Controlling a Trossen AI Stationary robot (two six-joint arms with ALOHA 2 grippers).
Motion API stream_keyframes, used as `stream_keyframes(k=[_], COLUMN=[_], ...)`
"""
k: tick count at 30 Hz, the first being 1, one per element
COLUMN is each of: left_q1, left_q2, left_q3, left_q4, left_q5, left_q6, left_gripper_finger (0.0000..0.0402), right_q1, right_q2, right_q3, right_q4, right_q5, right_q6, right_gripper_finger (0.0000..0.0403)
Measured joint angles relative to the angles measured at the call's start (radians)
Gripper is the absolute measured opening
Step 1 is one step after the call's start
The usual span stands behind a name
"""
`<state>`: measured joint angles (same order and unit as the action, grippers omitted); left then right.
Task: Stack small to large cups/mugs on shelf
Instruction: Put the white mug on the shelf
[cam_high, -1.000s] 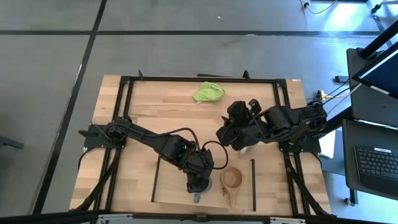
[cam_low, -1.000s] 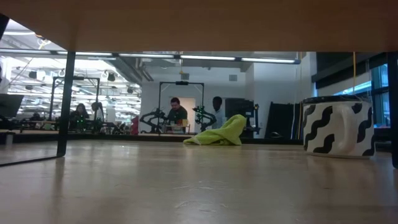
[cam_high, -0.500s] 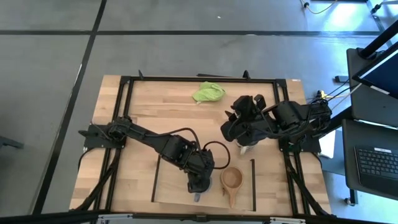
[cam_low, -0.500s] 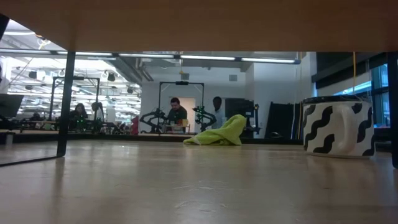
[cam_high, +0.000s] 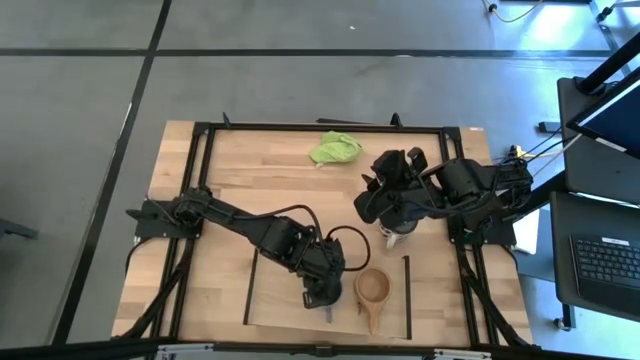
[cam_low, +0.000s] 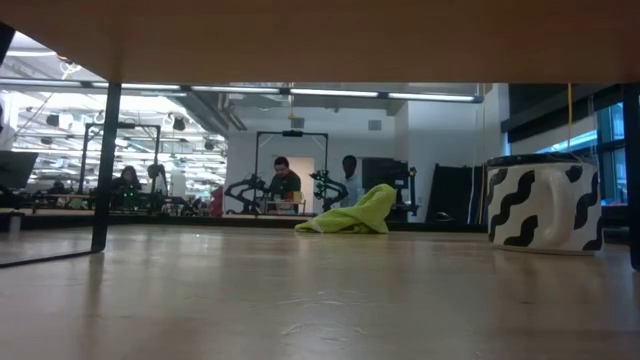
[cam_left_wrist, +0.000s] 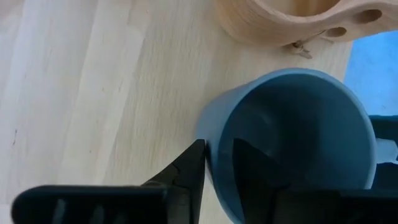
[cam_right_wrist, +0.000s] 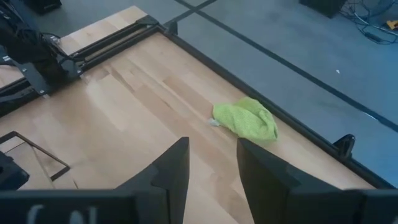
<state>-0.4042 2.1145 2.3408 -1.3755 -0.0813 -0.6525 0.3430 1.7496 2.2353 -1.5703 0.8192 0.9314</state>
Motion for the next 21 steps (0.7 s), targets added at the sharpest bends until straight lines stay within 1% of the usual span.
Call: stream_keyframes(k=[3,6,8,12,15,18,21], left_q1=[0.000,0.000,-0.006,-0.020,-0.023,-0.014,-0.005], left_q2=[-0.005,-0.046,-0.086,-0.173,-0.226,-0.252,-0.253], left_q3=[0.014,0.014,0.014,0.015,0.016,0.016,0.016], left_q4=[0.012,0.060,0.109,0.129,0.080,-0.016,-0.071], left_q5=[0.000,-0.003,-0.025,-0.145,-0.233,-0.293,-0.305], left_q6=[0.000,0.007,0.022,0.086,0.123,0.111,0.115], left_gripper_finger=[0.0076,0.0078,0.0078,0.0075,0.0074,0.0074,0.0074], right_q1=[0.000,0.000,0.000,-0.005,-0.029,-0.062,-0.093], right_q2=[0.000,0.000,-0.006,-0.051,-0.111,-0.182,-0.264], right_q3=[0.001,0.017,0.035,0.053,0.027,-0.047,-0.168], right_q4=[-0.001,-0.003,-0.001,0.000,0.000,0.000,-0.002], right_q5=[0.000,0.000,0.000,0.015,-0.037,-0.096,-0.147], right_q6=[-0.017,-0.026,-0.049,-0.093,-0.078,-0.049,-0.016], right_gripper_finger=[0.0136,0.0136,0.0136,0.0135,0.0131,0.0106,0.0059])
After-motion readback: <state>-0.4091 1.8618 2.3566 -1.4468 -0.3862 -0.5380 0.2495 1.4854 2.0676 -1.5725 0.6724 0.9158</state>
